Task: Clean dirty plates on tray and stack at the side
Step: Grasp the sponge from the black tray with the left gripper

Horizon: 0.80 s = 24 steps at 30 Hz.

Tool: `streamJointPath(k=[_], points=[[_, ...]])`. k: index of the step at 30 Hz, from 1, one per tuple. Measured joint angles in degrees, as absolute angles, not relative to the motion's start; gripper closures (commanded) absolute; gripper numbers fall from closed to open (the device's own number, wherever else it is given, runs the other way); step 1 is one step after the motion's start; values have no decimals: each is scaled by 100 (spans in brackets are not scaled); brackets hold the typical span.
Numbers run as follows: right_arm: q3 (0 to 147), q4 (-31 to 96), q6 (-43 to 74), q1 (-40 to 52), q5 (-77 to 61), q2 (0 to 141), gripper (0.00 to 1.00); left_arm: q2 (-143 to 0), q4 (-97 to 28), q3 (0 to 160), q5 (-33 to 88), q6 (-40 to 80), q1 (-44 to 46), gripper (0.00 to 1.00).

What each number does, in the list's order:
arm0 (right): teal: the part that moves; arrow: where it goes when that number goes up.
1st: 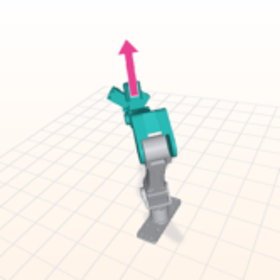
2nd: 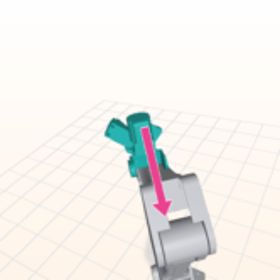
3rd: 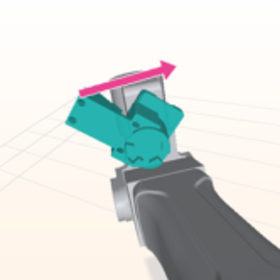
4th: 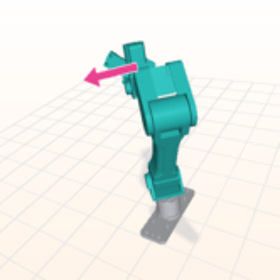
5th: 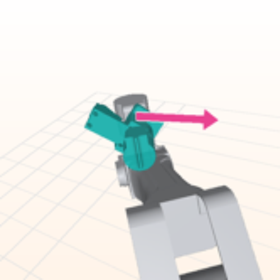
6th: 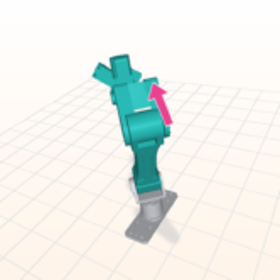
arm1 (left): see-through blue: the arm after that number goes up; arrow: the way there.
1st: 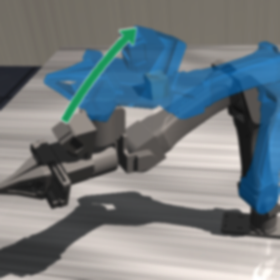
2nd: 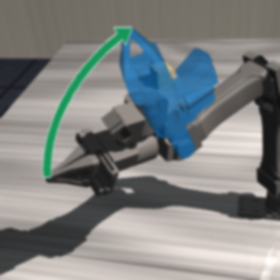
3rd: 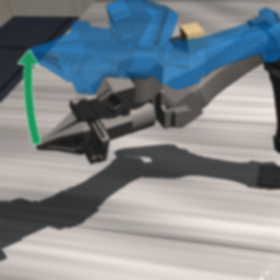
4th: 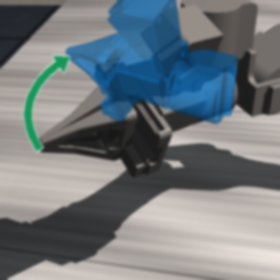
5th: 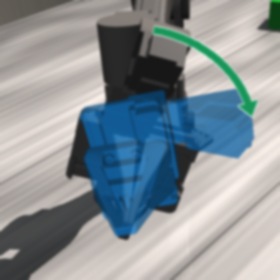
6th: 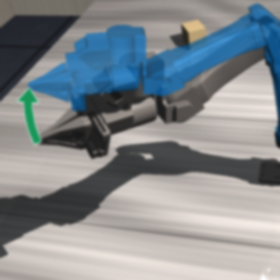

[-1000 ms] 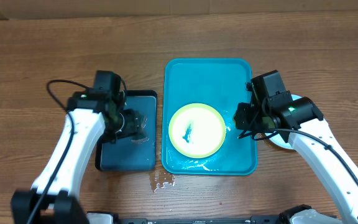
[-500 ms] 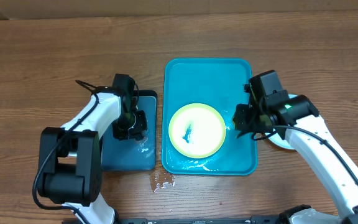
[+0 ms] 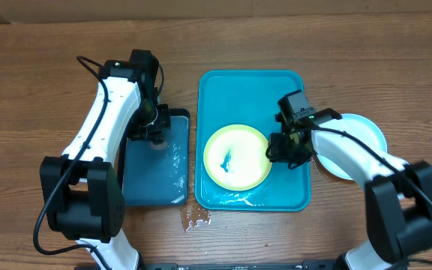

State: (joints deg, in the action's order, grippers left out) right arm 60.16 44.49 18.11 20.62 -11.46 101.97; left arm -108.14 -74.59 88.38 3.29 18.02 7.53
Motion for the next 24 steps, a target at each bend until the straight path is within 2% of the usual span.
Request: streamJointPath(k=[2,6,8,11,14,15,16,18,20,24], points=[[6016,4425,1789,2060,-1227,10335,88,-10814,-7487,8844,320,1800,753,96],[6014,4316,1806,2067,-1291,10346,96,-10805,-7164,8471,272,1802,832,95],[6014,4292,1848,2071,-1299,10346,96,-10805,-6777,7975,272,1811,919,85],[6005,4259,1911,2073,-1256,10346,96,-10814,-6300,7330,272,1959,974,49],[5964,4215,1931,2071,-1245,10333,96,-10814,-6080,7096,235,2001,974,29],[5940,4195,1942,2071,-1243,10324,96,-10816,-5990,7078,191,2005,974,30],[5902,4152,1944,2073,-1245,10302,96,-10814,-5878,7074,161,2040,974,38],[5835,4097,1946,2073,-1245,10261,96,-10814,-5647,7076,115,2064,974,65],[5804,4064,1951,2071,-1247,10245,96,-10814,-5546,7074,102,2088,974,78],[5793,4045,1949,2071,-1249,10239,96,-10814,-5245,6910,167,2084,978,91]])
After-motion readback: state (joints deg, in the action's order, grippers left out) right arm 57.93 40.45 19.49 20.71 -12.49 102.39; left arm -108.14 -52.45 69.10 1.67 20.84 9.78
